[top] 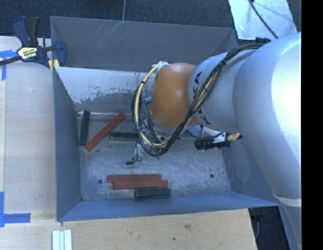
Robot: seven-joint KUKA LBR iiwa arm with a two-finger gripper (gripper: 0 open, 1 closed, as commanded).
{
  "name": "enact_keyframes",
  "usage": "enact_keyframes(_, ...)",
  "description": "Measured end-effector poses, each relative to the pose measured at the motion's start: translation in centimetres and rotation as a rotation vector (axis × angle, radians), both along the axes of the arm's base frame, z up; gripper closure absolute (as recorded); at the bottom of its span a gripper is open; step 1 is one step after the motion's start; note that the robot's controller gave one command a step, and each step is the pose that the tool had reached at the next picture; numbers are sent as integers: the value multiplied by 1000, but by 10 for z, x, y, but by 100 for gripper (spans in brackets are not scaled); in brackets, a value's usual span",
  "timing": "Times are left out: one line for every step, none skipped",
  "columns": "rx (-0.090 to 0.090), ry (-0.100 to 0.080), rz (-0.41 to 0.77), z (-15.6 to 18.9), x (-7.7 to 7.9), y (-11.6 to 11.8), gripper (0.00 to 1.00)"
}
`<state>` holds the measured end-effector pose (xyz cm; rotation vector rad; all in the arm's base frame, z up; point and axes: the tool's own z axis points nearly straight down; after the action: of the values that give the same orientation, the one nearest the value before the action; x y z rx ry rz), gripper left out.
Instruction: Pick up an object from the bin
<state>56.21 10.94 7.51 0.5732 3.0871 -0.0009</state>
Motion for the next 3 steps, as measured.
enact_keyframes(1, -6, -2, 2, 2, 1, 100)
enact_keyframes(3, -9, 25, 144, -2, 23, 100)
enact_keyframes(1, 7, 321, 68, -64, 62, 100)
